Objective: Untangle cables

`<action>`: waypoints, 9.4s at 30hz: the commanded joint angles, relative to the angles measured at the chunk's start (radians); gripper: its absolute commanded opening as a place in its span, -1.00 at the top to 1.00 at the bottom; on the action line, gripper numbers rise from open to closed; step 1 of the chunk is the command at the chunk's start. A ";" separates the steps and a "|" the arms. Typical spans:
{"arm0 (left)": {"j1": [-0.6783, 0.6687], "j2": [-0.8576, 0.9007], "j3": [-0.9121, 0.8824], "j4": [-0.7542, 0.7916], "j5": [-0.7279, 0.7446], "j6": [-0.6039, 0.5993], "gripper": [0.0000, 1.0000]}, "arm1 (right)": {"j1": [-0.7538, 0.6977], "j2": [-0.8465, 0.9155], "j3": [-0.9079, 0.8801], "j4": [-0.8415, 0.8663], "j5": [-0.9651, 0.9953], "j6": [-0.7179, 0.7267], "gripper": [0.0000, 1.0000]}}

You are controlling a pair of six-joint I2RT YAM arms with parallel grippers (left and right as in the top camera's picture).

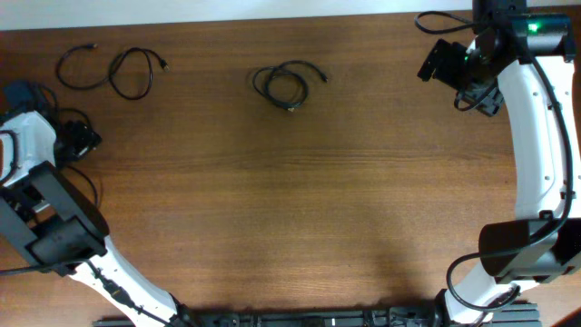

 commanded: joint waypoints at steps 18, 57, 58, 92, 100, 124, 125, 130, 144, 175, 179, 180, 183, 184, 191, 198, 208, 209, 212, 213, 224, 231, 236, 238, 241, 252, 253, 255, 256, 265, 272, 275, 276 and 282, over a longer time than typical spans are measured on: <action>0.073 -0.015 -0.020 0.393 0.145 -0.259 1.00 | -0.002 0.000 -0.002 0.000 0.012 0.004 -0.97; -0.871 0.063 0.079 0.381 -0.026 -0.051 -0.59 | -0.002 0.000 -0.002 0.000 0.012 0.004 -0.97; -0.885 0.079 0.079 0.381 -0.026 -0.081 -0.58 | -0.002 0.000 -0.002 0.000 0.012 0.004 -0.97; -0.891 -0.443 0.174 -0.055 0.239 0.372 1.00 | -0.002 0.000 -0.002 0.000 0.012 0.004 -0.97; -0.842 -0.566 0.221 -0.023 0.572 0.386 1.00 | -0.002 0.000 -0.002 0.000 0.012 0.004 -0.97; -0.858 -0.507 0.221 -0.229 0.486 0.301 1.00 | 0.329 -0.006 -0.002 0.043 -0.769 -0.602 -0.92; -0.858 -0.507 0.221 -0.225 0.625 0.336 1.00 | 0.358 -0.002 -0.002 0.080 -0.661 -0.563 -0.93; -0.851 -0.513 0.221 -0.227 0.912 0.420 1.00 | 0.390 0.021 -0.002 0.103 -0.140 -0.193 -0.73; -0.324 -0.598 0.250 -0.376 0.726 0.071 1.00 | 0.356 -0.001 0.023 0.014 -0.006 -0.122 -1.00; -0.380 -0.598 0.250 -0.465 0.248 -0.308 1.00 | 0.333 -0.145 0.103 0.007 -0.249 -0.336 -0.97; -0.276 -0.597 0.245 -0.466 0.215 -0.308 1.00 | 0.333 -0.145 0.103 0.007 -0.249 -0.336 -0.97; -0.259 -0.597 0.241 -0.462 0.216 -0.307 1.00 | 0.333 -0.145 0.103 0.007 -0.249 -0.336 -0.97; -0.249 -0.589 0.240 -0.470 0.219 -0.299 1.00 | 0.333 -0.145 0.103 0.007 -0.249 -0.336 -0.97; -0.249 -0.589 0.240 -0.469 0.219 -0.299 1.00 | 0.333 -0.145 0.103 0.007 -0.249 -0.336 -0.97; -0.249 -0.581 0.240 -0.466 0.248 -0.204 1.00 | 0.333 -0.145 0.103 0.007 -0.249 -0.336 -0.97; -0.249 -0.480 0.240 -0.488 0.280 -0.186 1.00 | 0.333 -0.145 0.103 0.007 -0.249 -0.336 -0.97; -0.201 -0.326 0.240 -0.489 0.444 -0.026 1.00 | 0.333 -0.145 0.103 0.007 -0.249 -0.336 -0.97; -0.201 -0.306 0.240 -0.489 0.467 -0.021 1.00 | 0.333 -0.145 0.103 0.007 -0.249 -0.336 -0.97; -0.194 -0.263 0.240 -0.488 0.480 -0.021 1.00 | 0.333 -0.145 0.103 0.007 -0.249 -0.336 -0.97; -0.189 -0.251 0.240 -0.488 0.479 -0.015 1.00 | 0.333 -0.145 0.103 0.007 -0.249 -0.336 -0.97; -0.066 -0.228 0.240 -0.455 0.443 0.020 0.92 | 0.333 -0.145 0.103 0.007 -0.249 -0.336 -0.97; -0.066 -0.126 0.240 -0.431 0.335 0.020 0.87 | 0.333 -0.145 0.103 0.007 -0.249 -0.336 -0.97; -0.066 -0.063 0.240 -0.406 0.333 0.020 0.85 | 0.333 -0.145 0.103 0.007 -0.249 -0.336 -0.97; -0.066 -0.040 0.240 -0.406 0.288 0.019 0.71 | 0.333 -0.145 0.103 0.007 -0.249 -0.336 -0.96; -0.066 -0.008 0.240 -0.418 0.286 0.019 0.45 | 0.333 -0.145 0.103 0.007 -0.249 -0.336 -0.97; -0.066 -0.002 0.121 -0.328 0.054 -0.060 1.00 | 0.333 -0.145 0.103 0.007 -0.249 -0.336 -0.96; -0.066 -0.002 0.090 -0.298 0.055 -0.060 1.00 | 0.333 -0.145 0.103 0.007 -0.249 -0.336 -0.97; -0.066 -0.002 0.074 -0.277 0.074 -0.060 1.00 | 0.333 -0.145 0.103 0.007 -0.249 -0.336 -0.97; -0.066 -0.002 0.075 -0.273 0.106 -0.059 1.00 | 0.333 -0.145 0.103 0.007 -0.249 -0.336 -0.97; -0.066 -0.002 -0.065 -0.103 0.050 -0.060 0.99 | 0.333 -0.145 0.103 0.007 -0.249 -0.336 -0.97; -0.066 -0.004 -0.098 -0.025 0.000 -0.059 1.00 | 0.333 -0.145 0.103 0.007 -0.249 -0.336 -0.97; -0.066 -0.021 0.053 -0.130 0.069 -0.059 1.00 | 0.333 -0.145 0.103 0.007 -0.249 -0.336 -0.97; -0.067 -0.027 0.105 -0.167 0.071 -0.059 1.00 | 0.333 -0.145 0.103 0.007 -0.249 -0.336 -0.97; -0.060 -0.026 0.220 -0.269 0.030 -0.056 0.10 | 0.333 -0.145 0.103 0.007 -0.249 -0.336 -0.97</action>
